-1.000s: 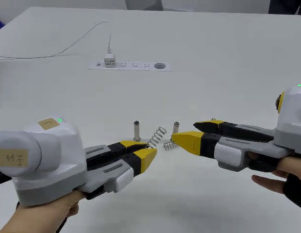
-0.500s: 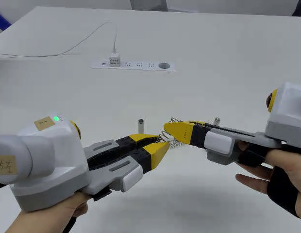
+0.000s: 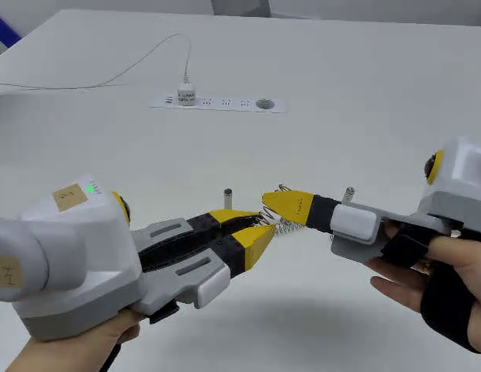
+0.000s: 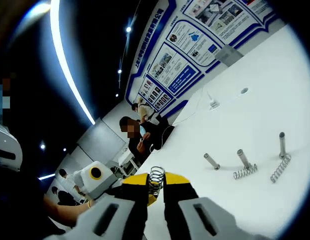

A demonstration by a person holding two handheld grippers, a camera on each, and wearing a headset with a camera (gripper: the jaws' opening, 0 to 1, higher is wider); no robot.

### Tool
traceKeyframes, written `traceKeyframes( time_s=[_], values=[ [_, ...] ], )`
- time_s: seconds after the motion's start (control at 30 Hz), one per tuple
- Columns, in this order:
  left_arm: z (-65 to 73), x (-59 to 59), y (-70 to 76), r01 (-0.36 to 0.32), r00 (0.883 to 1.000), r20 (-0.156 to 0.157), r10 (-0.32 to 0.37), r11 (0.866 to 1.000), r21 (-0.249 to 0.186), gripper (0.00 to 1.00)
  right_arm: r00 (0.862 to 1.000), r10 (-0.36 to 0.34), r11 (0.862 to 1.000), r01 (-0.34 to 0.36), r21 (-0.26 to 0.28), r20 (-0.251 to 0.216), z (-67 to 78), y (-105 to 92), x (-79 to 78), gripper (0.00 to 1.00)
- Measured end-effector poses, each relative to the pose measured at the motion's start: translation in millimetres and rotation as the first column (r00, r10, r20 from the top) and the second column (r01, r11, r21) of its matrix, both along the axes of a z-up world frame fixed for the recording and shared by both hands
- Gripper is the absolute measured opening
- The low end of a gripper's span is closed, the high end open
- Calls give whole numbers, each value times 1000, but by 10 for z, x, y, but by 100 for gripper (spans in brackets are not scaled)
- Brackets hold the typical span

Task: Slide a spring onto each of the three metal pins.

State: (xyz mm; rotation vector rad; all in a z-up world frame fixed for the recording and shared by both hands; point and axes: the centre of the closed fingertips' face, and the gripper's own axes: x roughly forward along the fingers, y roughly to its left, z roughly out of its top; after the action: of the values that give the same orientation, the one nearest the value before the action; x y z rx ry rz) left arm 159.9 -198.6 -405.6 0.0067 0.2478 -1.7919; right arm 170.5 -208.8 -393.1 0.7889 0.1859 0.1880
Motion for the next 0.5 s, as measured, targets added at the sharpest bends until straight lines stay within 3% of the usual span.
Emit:
traceKeyframes(
  time_s=[0.13,0.23,0.3,0.37,0.5],
  values=[
    [-38,28,-1,-12,997,83,9,999,32,10,1000,16,998,-16,-63,0,-10,34,27,11],
    [-89,46,-4,-19,987,159,9,998,66,11,1000,28,989,-29,-145,-10,-31,56,61,11],
    [-114,56,-8,-24,982,186,9,996,81,11,999,33,983,-35,-179,-11,-37,69,86,11],
    [-147,106,-7,-48,976,216,26,994,97,15,999,34,984,-34,-177,-3,-23,67,107,11],
    [-185,158,11,-71,973,228,46,992,101,25,1000,26,978,-25,-206,0,-38,10,168,11]
  ],
)
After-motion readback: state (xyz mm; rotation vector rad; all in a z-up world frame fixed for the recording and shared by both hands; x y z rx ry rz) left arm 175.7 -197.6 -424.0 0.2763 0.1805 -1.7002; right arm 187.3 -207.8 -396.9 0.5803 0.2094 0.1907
